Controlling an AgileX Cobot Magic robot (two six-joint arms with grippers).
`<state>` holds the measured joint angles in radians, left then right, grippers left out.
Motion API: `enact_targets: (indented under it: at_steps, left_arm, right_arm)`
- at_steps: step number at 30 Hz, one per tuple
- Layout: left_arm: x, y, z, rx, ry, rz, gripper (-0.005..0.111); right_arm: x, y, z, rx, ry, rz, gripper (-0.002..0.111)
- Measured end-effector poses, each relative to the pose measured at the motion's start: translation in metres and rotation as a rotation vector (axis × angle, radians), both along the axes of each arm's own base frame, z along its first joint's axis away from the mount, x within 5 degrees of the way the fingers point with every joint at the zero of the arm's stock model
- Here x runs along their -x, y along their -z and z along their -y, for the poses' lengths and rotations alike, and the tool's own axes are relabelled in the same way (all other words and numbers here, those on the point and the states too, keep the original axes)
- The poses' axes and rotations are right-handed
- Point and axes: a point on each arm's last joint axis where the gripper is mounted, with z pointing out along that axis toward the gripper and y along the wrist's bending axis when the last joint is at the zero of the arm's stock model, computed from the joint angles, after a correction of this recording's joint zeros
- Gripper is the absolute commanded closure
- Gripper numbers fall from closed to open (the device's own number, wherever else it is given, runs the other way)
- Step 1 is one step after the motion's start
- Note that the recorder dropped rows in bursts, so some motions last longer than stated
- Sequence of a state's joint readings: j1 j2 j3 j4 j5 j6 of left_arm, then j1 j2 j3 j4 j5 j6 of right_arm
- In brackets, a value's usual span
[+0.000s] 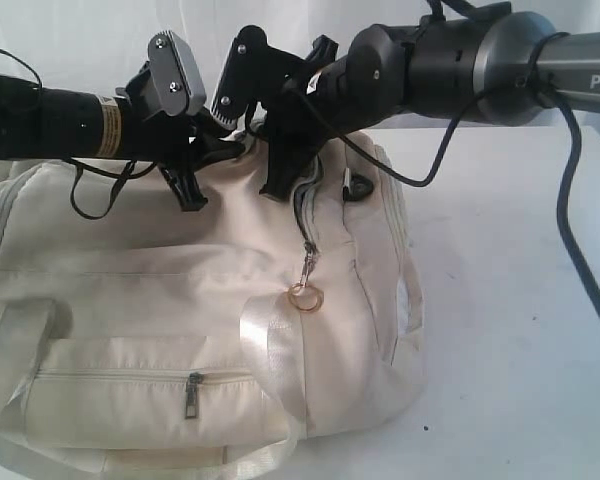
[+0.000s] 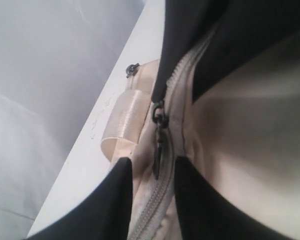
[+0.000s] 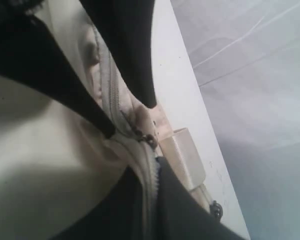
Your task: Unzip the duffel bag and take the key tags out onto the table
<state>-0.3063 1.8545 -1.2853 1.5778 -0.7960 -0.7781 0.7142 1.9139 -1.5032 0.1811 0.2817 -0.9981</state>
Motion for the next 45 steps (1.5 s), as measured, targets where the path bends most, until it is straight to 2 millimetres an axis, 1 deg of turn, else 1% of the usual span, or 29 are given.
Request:
enact_targets:
  at_steps: [5, 9, 11, 13, 14, 15, 21, 26, 30, 35, 43, 45]
  left_arm:
    - [0.001, 0.001, 0.001, 0.008, -0.003, -0.006, 0.076]
    - [0.001, 0.002, 0.003, 0.008, -0.005, -0.009, 0.076]
    - [0.000, 0.004, 0.004, 0.014, -0.006, -0.013, 0.079]
    - [0.001, 0.005, 0.007, 0.016, 0.000, -0.016, 0.093]
    - [0.001, 0.006, 0.007, 0.015, 0.000, -0.018, 0.101]
    - [0.001, 0.007, 0.008, 0.015, 0.001, -0.020, 0.107]
    - [-0.001, 0.008, 0.007, 0.001, -0.030, -0.021, 0.107]
    - [-0.002, 0.004, 0.004, -0.007, -0.099, -0.044, 0.107]
    - [-0.001, -0.002, -0.007, -0.030, -0.127, -0.067, 0.107]
    - [-0.006, -0.006, -0.031, -0.011, -0.238, -0.120, 0.107]
    - [-0.004, -0.010, -0.065, 0.020, -0.345, -0.157, 0.107]
    - [-0.005, -0.010, -0.076, 0.040, -0.401, -0.181, 0.107]
  right_arm:
    - [-0.001, 0.000, 0.001, -0.001, 0.003, -0.001, 0.108]
    - [0.000, 0.000, -0.001, -0.001, -0.001, -0.001, 0.108]
    - [0.001, 0.000, 0.000, 0.002, -0.002, -0.002, 0.108]
    - [0.001, 0.000, 0.000, 0.005, -0.003, -0.003, 0.108]
    - [0.001, 0.000, 0.000, 0.005, -0.003, -0.003, 0.108]
    - [0.001, 0.000, 0.000, 0.005, -0.003, -0.003, 0.108]
    - [0.000, 0.004, -0.001, 0.009, -0.003, -0.008, 0.108]
    - [0.000, 0.004, -0.002, 0.008, -0.004, -0.006, 0.108]
    - [0.001, 0.004, -0.003, 0.004, -0.005, -0.003, 0.108]
    - [0.000, 0.002, -0.003, -0.003, -0.004, 0.002, 0.108]
    - [-0.004, 0.000, 0.000, -0.023, 0.018, -0.002, 0.108]
    - [-0.004, 0.000, 0.000, -0.025, 0.019, -0.002, 0.108]
